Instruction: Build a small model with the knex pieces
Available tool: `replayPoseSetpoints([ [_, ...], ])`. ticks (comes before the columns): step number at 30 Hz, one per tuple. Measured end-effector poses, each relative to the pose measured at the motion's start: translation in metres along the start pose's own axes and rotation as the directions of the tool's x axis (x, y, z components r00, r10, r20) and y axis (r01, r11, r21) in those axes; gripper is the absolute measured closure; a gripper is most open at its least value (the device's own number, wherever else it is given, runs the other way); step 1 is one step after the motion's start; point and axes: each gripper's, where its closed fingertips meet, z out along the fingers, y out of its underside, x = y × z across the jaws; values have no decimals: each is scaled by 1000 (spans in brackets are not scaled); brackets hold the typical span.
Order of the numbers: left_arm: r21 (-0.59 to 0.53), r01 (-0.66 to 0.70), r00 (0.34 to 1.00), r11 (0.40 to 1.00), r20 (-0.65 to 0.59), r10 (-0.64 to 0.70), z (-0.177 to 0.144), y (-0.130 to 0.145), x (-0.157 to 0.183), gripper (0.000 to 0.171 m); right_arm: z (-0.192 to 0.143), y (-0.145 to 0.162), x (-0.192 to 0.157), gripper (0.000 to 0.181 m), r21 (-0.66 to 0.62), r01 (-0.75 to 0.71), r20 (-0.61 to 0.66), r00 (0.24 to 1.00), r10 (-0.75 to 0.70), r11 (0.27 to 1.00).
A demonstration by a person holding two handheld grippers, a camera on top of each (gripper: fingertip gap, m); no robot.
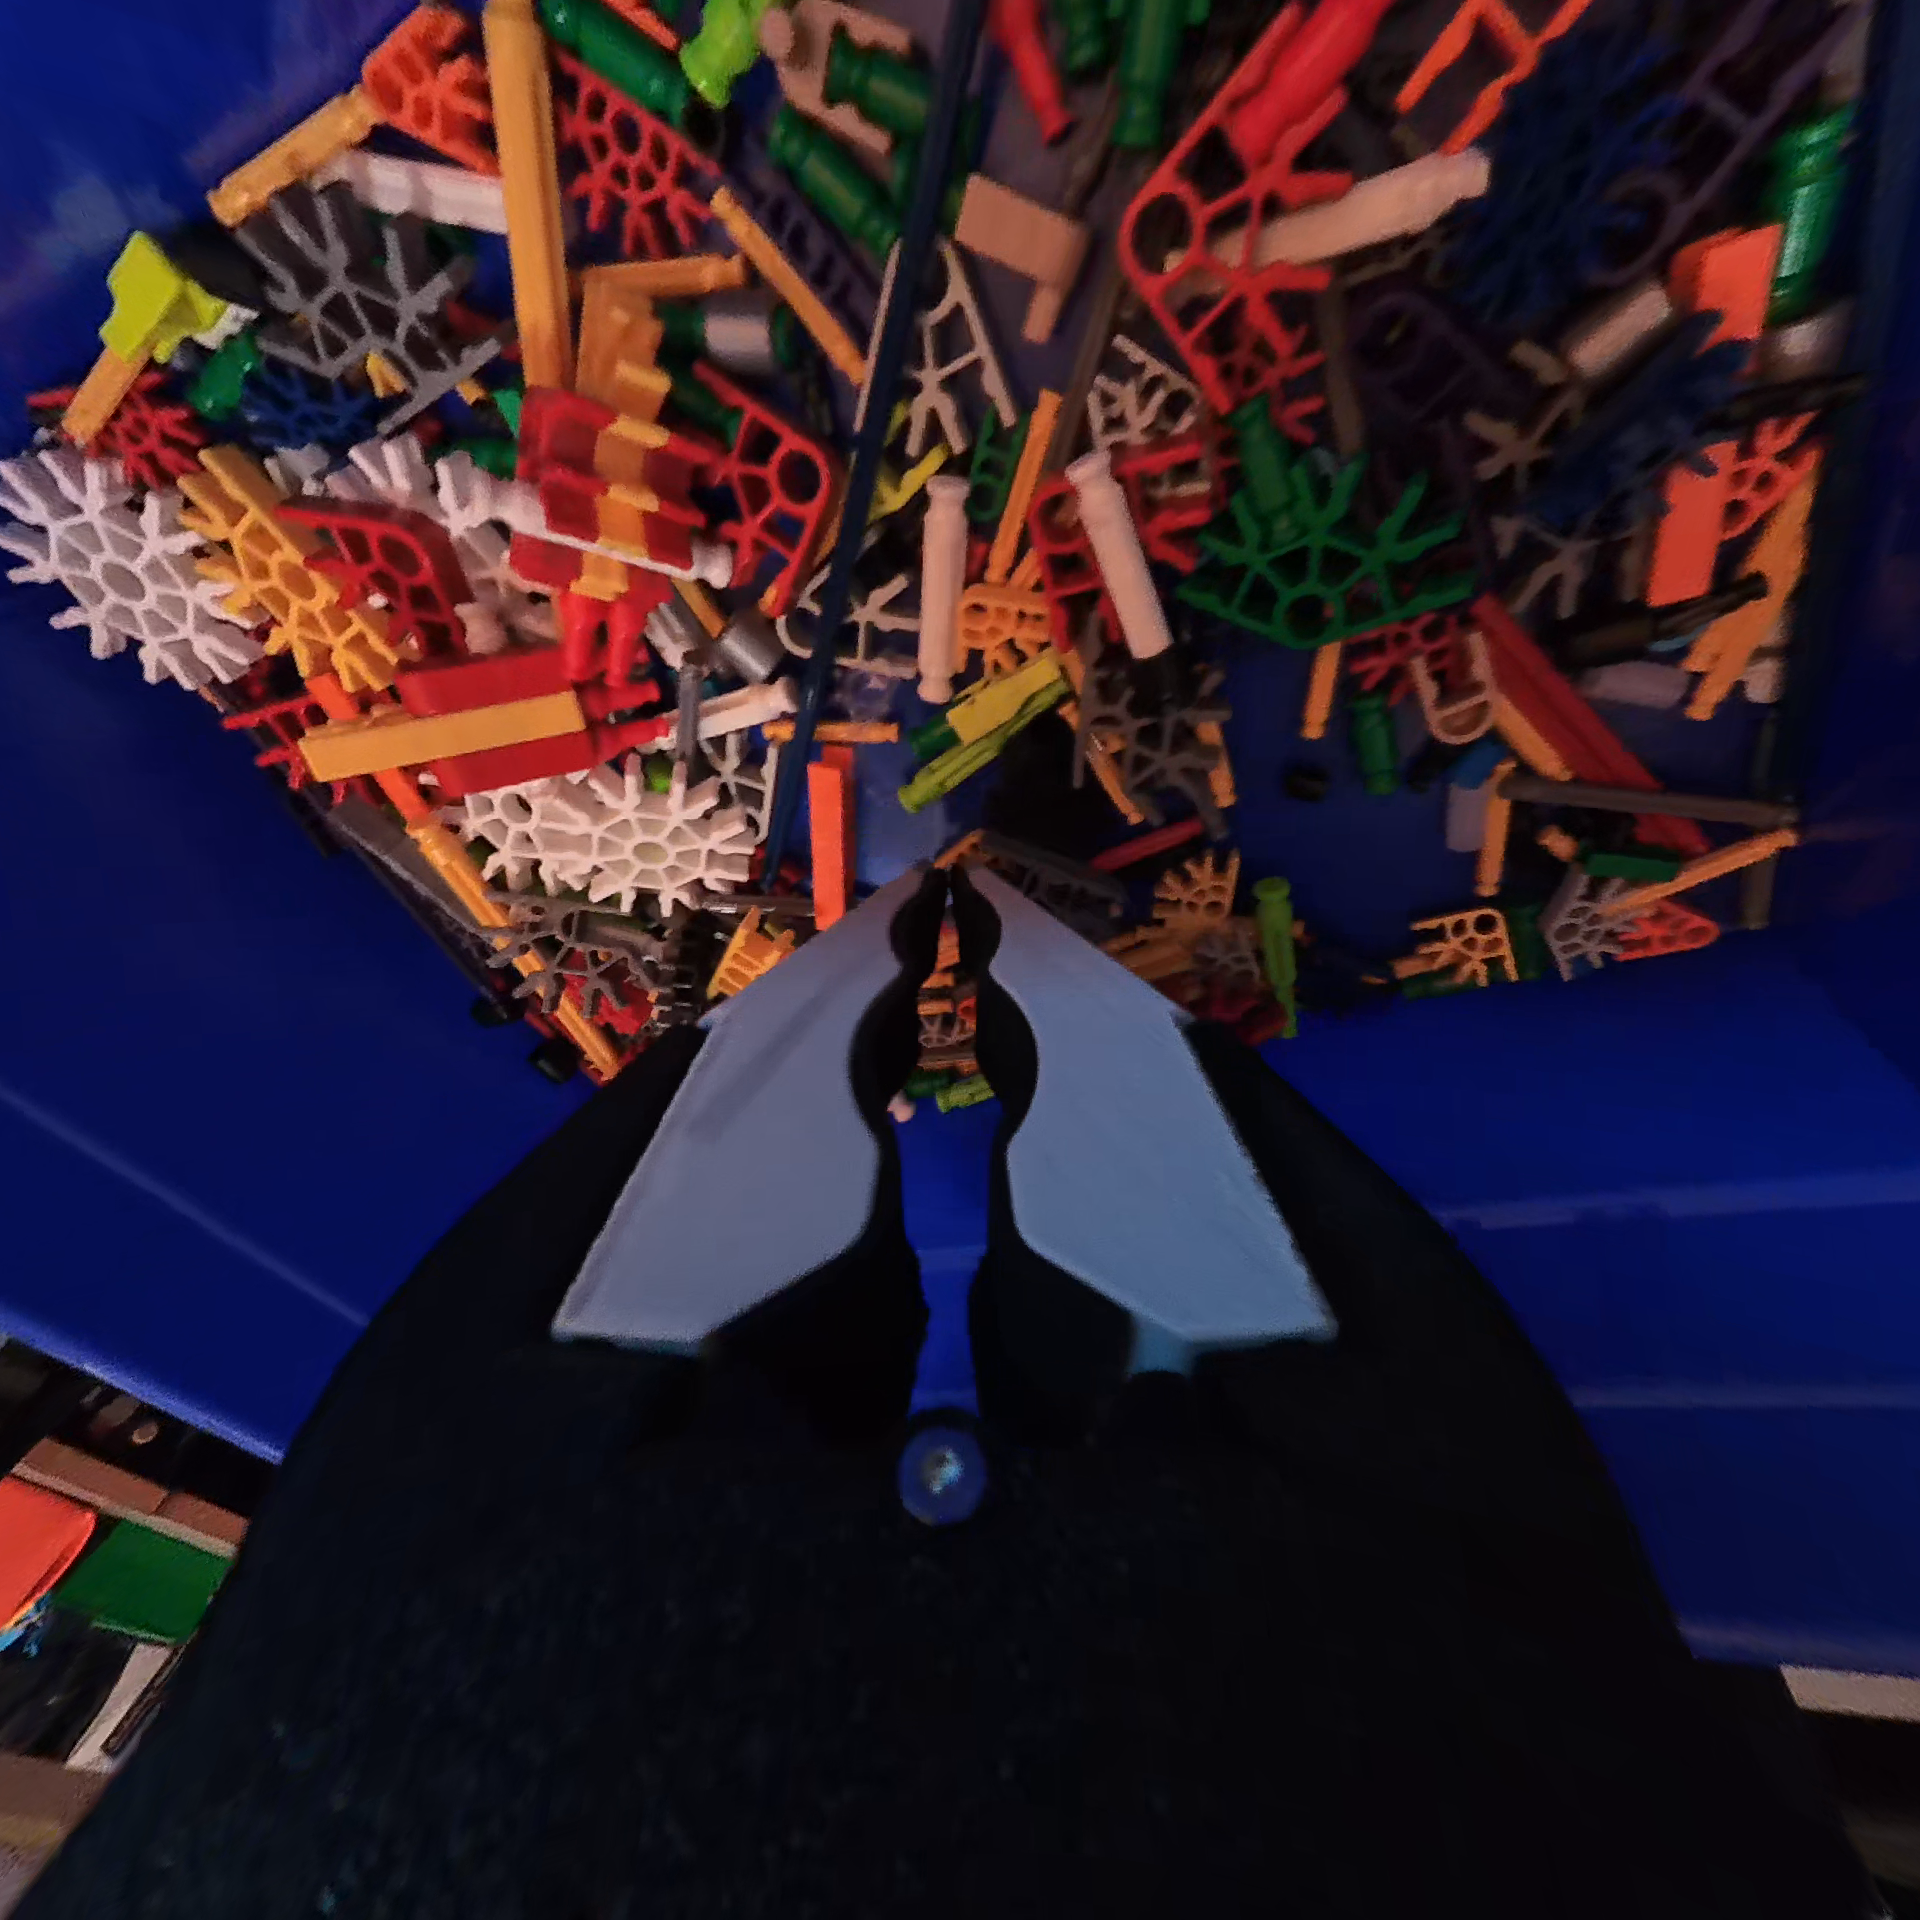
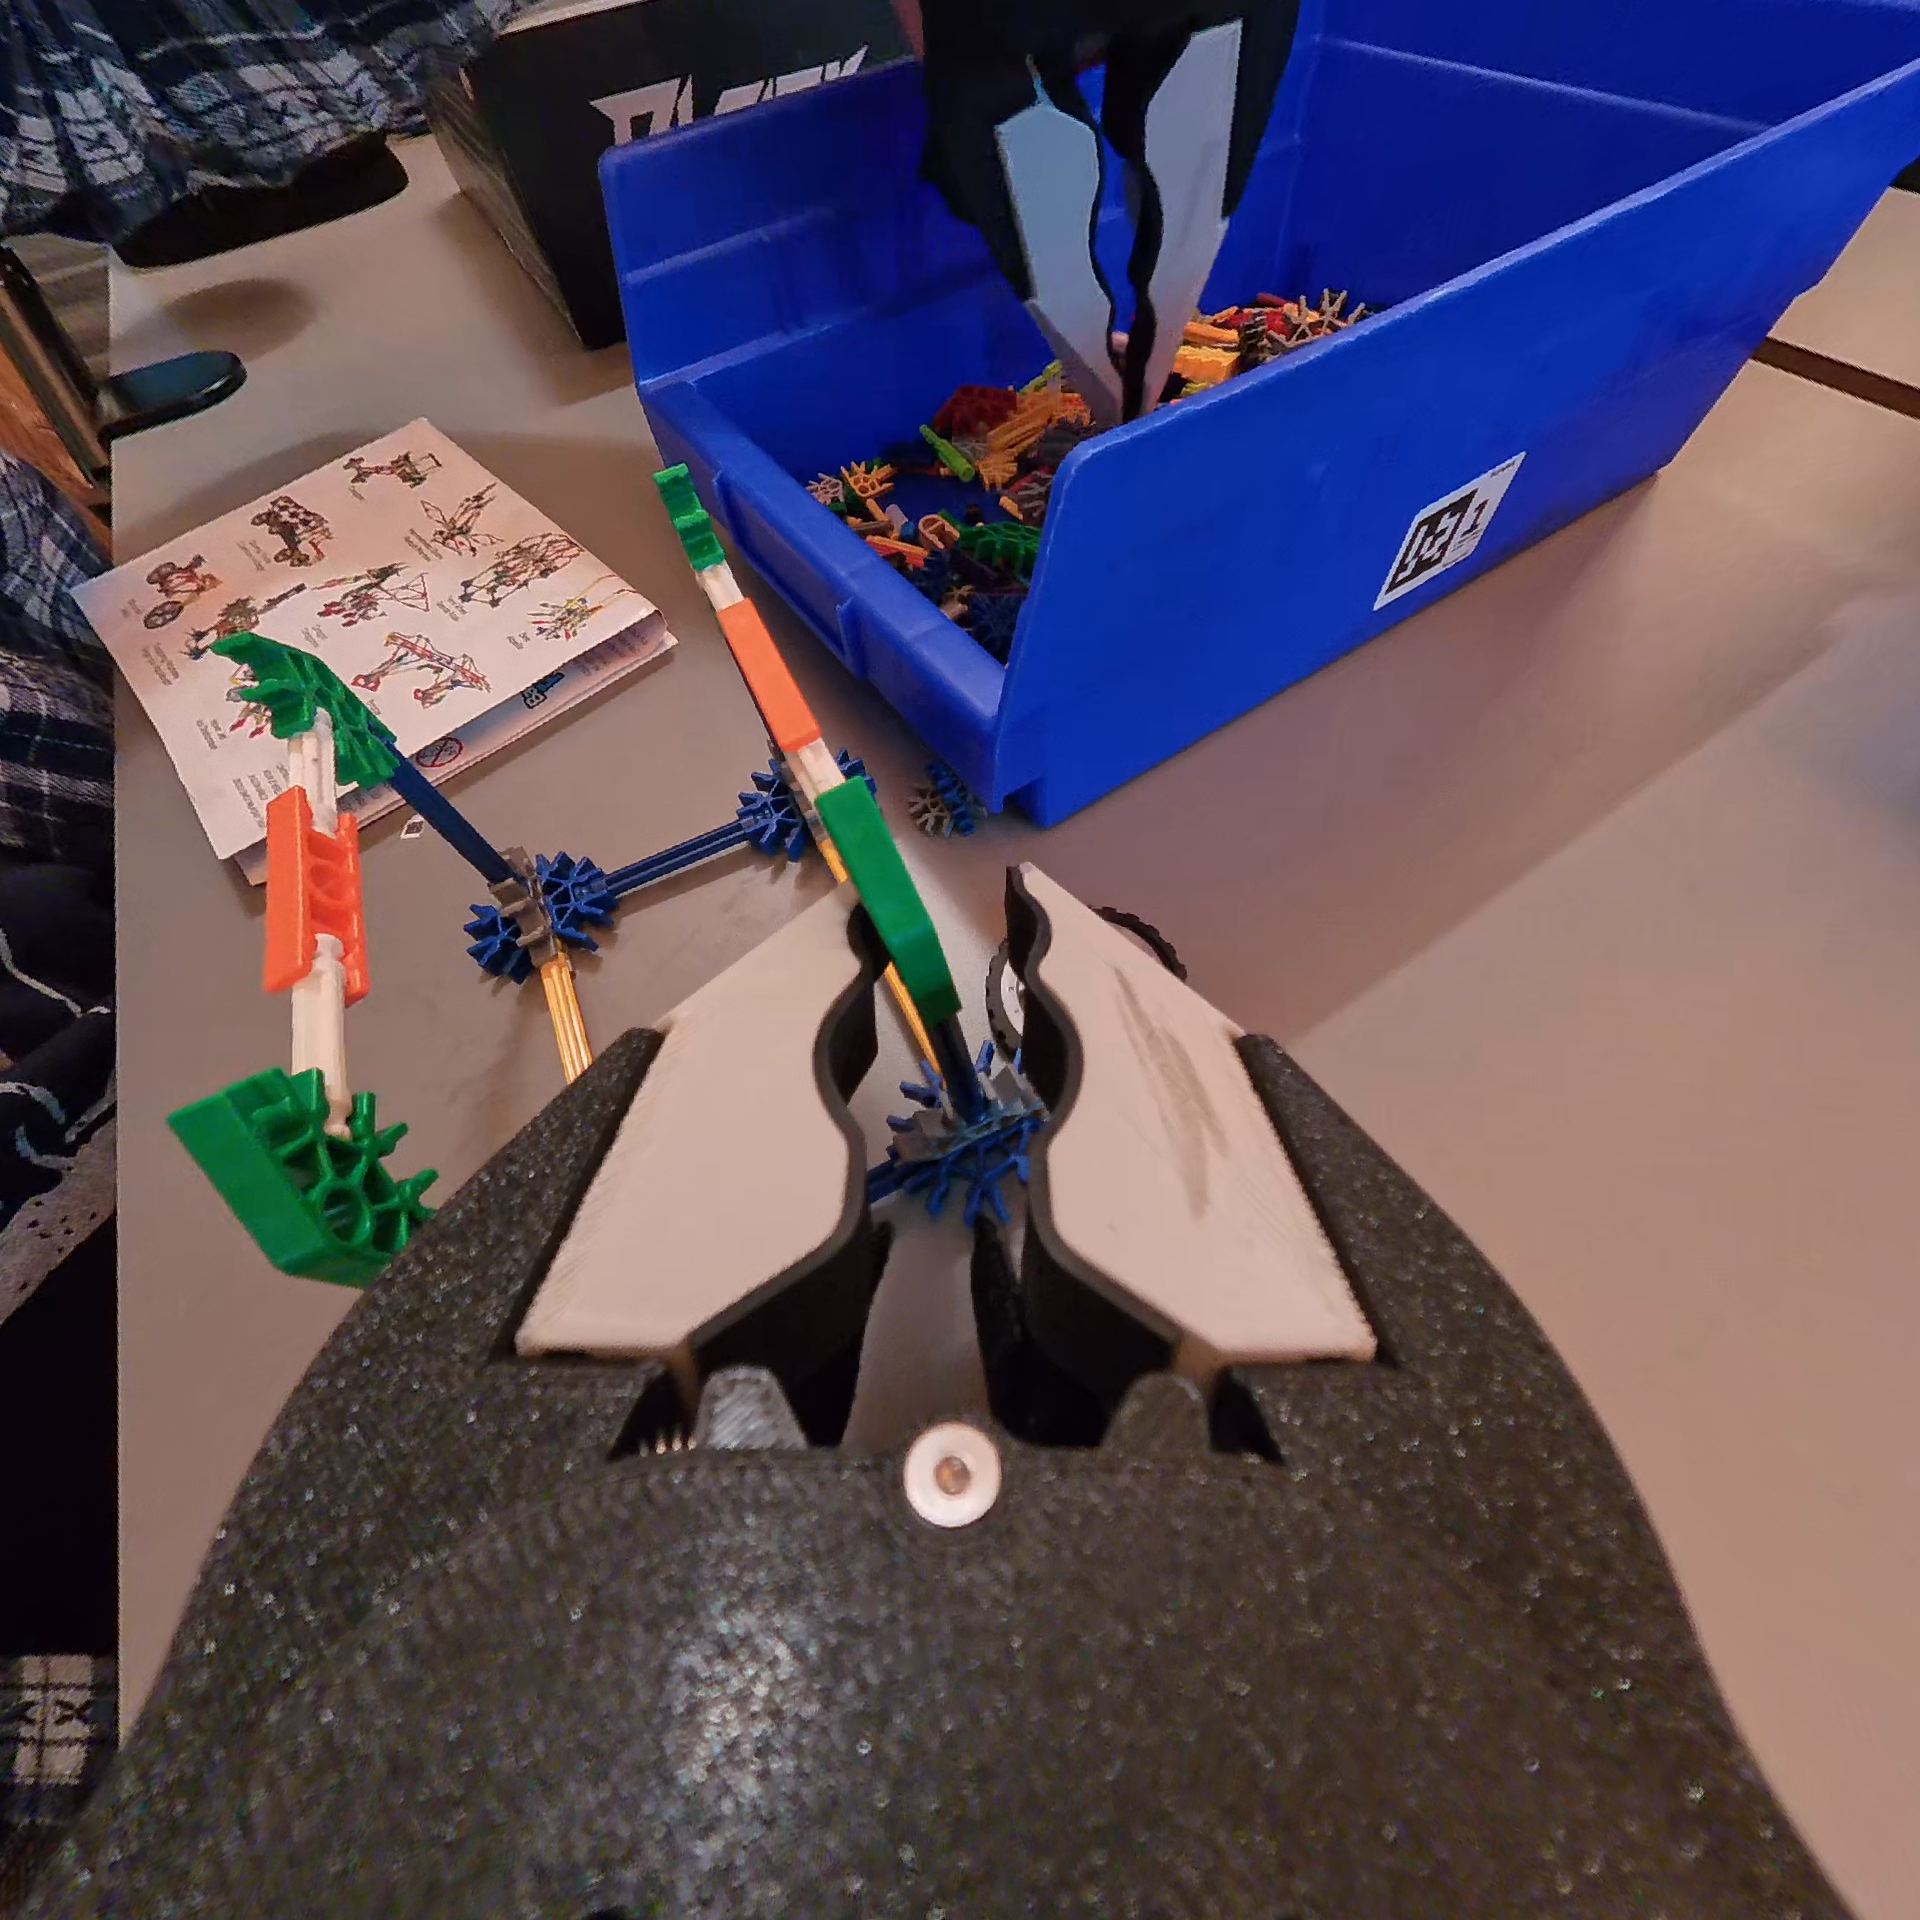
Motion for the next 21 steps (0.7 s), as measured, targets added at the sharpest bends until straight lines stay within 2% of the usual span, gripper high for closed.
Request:
replayPoseSetpoints([
  [6, 27, 21, 1000, 999, 3, -21, -4, -1, -2, 162, 0, 0, 0, 161, 0, 0, 0, 1000, 0, 1000],
  [8, 33, 25, 1000, 999, 0, -25, -7, -2, 0, 153, 0, 0, 0, 161, 0, 0, 0, 1000, 0, 1000],
  [15, 182, -29, 995, 983, -89, 45, -22, -40, 29, 139, 0, 0, 0, 161, 0, 0, 0, 1000, 0, 1000],
  [18, 183, -57, 993, 981, -93, 75, -21, -48, 36, 134, 0, 0, 0, 161, 0, 0, -1, 1000, 0, 1000],
  [21, 136, -74, 994, 988, -72, 85, -13, -47, 34, 132, 0, 0, 0, 161, -2, 3, -1, 1000, -3, 1000],
])
